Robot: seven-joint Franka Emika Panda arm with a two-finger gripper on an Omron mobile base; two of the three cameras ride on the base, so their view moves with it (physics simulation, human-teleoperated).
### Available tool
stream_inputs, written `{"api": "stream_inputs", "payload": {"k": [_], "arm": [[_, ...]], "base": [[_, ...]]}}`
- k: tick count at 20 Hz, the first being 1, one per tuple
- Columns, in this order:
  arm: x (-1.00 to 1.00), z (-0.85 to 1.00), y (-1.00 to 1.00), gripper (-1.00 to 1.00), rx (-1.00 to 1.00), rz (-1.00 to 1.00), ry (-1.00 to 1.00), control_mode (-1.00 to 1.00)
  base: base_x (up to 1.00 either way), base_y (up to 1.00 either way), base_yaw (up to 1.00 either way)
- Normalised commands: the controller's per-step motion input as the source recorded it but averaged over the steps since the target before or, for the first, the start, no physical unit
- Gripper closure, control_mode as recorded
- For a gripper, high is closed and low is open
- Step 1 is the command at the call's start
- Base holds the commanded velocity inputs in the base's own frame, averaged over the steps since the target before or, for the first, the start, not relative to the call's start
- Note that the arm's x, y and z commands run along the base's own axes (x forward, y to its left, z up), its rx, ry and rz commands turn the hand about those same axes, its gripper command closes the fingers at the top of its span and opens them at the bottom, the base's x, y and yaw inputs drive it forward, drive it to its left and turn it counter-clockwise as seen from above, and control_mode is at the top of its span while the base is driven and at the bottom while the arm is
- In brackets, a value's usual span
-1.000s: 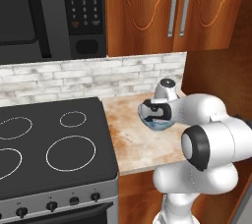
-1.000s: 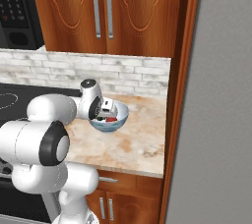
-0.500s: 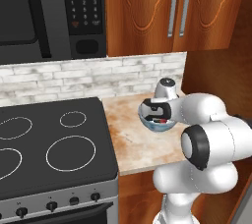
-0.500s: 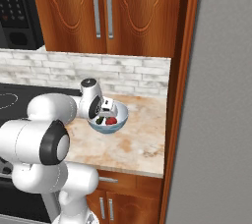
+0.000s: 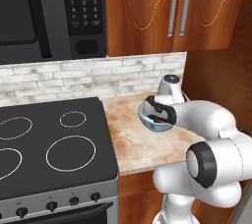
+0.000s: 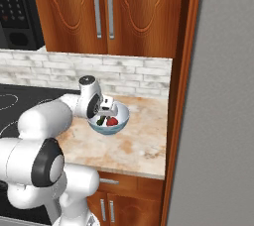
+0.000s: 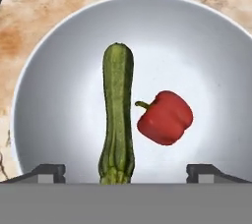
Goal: Take the squash, bell pepper, and lemon wedge from the freezer and place them in the bowl on the counter.
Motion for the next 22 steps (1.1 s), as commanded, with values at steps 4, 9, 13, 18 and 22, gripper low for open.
{"api": "stream_inputs", "payload": {"k": [4,9,13,18,22], "arm": [[-0.7,0.43,0.0,-1.0,0.0,0.0,-0.12,-1.0],[-0.71,0.54,-0.01,-1.0,0.01,0.0,-0.09,-1.0],[-0.73,0.61,0.0,-1.0,0.0,0.0,-0.06,-1.0],[-0.86,0.58,-0.01,-1.0,0.0,0.0,-0.04,-1.0],[-0.73,0.59,0.0,-1.0,0.02,0.0,-0.03,-1.0]], "base": [[0.0,0.0,0.0],[0.0,0.0,0.0],[0.0,0.0,0.0],[0.0,0.0,0.0],[0.0,0.0,0.0]]}}
